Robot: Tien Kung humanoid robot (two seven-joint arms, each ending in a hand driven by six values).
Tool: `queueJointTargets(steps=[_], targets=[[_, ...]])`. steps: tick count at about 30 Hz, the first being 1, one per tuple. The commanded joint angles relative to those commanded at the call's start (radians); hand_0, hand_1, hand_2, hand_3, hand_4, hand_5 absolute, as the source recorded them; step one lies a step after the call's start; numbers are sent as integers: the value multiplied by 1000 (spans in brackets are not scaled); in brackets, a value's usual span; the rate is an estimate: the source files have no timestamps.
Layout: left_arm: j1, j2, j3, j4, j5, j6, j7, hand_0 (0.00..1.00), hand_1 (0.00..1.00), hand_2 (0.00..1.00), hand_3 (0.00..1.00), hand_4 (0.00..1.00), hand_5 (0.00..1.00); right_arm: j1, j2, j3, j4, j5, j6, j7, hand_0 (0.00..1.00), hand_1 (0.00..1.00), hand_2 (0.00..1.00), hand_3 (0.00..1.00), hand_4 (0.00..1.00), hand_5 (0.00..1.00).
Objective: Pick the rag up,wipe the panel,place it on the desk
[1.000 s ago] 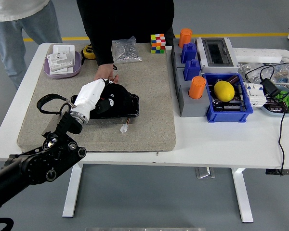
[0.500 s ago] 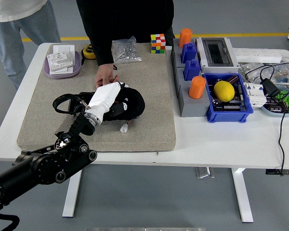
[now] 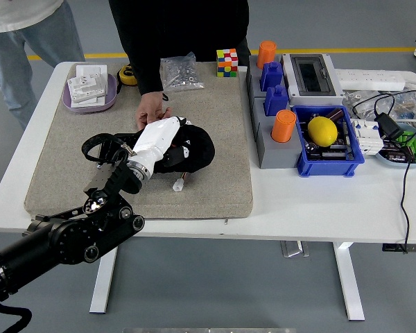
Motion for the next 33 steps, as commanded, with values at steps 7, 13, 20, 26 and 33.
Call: queueJointTargets(steps=[7, 13, 20, 26, 33], targets=[[18, 13, -26, 14, 11, 5, 1, 311, 115, 485, 183, 2, 2, -5, 3, -3, -1, 4, -3, 3, 712, 520, 663, 609, 998, 652], [29, 26, -54, 19, 22, 8, 4, 308, 115, 484, 184, 2, 2, -11, 4, -1, -2, 3, -3, 2, 712, 519, 663, 609, 998, 652], [42, 45, -91, 33, 30, 10, 3, 309, 115, 484, 184, 2, 2, -15, 6, 0, -1, 1, -4, 2, 711, 518, 662, 609, 998, 652], [56, 61, -125, 45, 41, 14, 1, 309, 116, 484, 185, 2, 2, -20, 8, 8, -2, -5, -2, -1, 711, 517, 663, 609, 998, 651], [73, 89, -166, 61, 56, 21, -3, 311, 116, 483, 185, 2, 2, -26, 11, 21, 1, -13, -4, -2, 711, 517, 662, 609, 998, 651]])
